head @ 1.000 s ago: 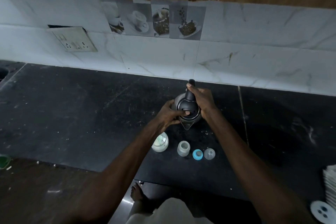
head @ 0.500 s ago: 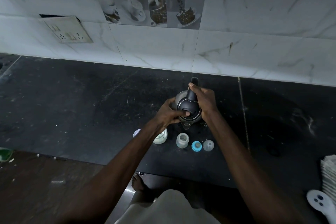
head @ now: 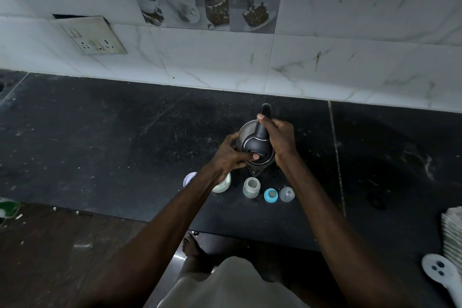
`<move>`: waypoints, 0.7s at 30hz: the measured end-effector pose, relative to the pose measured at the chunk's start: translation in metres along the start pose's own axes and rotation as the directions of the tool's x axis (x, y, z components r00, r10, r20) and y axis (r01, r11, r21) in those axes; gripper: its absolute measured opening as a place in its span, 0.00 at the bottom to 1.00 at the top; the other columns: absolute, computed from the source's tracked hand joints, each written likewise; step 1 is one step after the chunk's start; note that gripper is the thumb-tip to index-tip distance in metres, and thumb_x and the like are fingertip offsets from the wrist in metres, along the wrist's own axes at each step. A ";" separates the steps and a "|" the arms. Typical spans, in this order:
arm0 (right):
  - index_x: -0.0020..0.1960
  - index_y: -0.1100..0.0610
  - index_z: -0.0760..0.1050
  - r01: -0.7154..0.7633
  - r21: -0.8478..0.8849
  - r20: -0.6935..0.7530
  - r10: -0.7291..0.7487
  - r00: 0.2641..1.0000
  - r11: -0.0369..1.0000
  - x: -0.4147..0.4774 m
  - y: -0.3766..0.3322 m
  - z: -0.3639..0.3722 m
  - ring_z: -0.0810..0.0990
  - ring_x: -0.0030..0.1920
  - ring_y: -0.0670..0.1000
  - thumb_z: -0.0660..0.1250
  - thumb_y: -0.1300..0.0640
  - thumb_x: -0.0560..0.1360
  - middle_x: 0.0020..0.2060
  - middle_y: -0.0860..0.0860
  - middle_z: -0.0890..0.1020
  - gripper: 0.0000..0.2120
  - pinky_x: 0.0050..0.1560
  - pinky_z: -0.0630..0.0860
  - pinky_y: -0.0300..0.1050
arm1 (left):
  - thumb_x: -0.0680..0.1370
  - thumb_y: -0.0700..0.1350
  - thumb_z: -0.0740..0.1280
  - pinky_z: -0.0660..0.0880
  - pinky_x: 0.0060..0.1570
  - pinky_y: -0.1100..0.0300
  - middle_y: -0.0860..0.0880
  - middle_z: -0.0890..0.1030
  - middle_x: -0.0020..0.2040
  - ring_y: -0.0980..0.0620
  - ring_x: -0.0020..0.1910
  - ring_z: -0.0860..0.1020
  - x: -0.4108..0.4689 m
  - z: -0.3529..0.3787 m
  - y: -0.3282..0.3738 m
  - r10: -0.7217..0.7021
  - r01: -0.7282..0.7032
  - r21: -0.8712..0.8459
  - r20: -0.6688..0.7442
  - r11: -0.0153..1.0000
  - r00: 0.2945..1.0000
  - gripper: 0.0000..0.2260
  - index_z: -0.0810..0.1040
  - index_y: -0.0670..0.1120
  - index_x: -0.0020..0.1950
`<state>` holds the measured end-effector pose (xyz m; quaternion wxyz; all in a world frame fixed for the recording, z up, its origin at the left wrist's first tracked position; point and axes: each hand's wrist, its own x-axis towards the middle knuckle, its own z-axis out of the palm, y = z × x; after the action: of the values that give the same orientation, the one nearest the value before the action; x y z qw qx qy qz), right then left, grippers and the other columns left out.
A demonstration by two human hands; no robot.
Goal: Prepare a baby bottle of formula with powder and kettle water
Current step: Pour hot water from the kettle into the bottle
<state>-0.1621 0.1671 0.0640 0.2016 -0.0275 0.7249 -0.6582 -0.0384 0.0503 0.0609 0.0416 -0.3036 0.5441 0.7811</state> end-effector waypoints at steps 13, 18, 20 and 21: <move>0.43 0.64 0.83 0.041 -0.009 0.032 -0.041 0.999 0.999 -0.010 -0.001 0.004 0.80 0.38 0.51 0.77 0.34 0.66 0.38 0.61 0.85 0.31 0.45 0.79 0.53 | 0.65 0.30 0.82 0.83 0.50 0.51 0.43 0.80 0.67 0.45 0.62 0.83 -0.007 -0.005 -0.006 0.032 -0.032 -0.047 -0.005 0.998 0.999 0.42 0.68 0.54 0.71; 0.45 0.64 0.83 0.041 -0.006 0.038 -0.040 0.998 0.999 -0.013 0.001 0.005 0.82 0.39 0.51 0.77 0.36 0.67 0.41 0.61 0.86 0.29 0.46 0.81 0.56 | 0.64 0.30 0.82 0.84 0.52 0.49 0.46 0.80 0.66 0.46 0.63 0.83 -0.008 -0.006 -0.008 0.037 -0.038 -0.047 -0.018 0.998 0.999 0.44 0.67 0.53 0.73; 0.45 0.64 0.83 0.055 -0.003 0.036 -0.055 0.998 0.998 -0.015 0.001 0.005 0.81 0.38 0.51 0.77 0.37 0.68 0.41 0.62 0.86 0.28 0.45 0.80 0.53 | 0.64 0.30 0.82 0.84 0.54 0.48 0.46 0.80 0.66 0.46 0.63 0.83 -0.008 -0.006 -0.008 0.042 -0.043 -0.045 -0.025 0.998 0.999 0.44 0.67 0.53 0.74; 0.45 0.64 0.84 0.059 -0.007 0.035 -0.059 0.998 0.998 -0.015 0.001 0.005 0.81 0.38 0.50 0.78 0.38 0.69 0.41 0.62 0.86 0.27 0.44 0.79 0.52 | 0.64 0.30 0.82 0.84 0.55 0.47 0.46 0.80 0.66 0.46 0.63 0.82 -0.009 -0.006 -0.009 0.042 -0.043 -0.042 -0.028 0.998 0.999 0.45 0.67 0.52 0.75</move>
<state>-0.1465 0.1674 0.0666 0.1944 -0.0611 0.7227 -0.6605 -0.0246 0.0509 0.0572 0.0110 -0.3033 0.5344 0.7889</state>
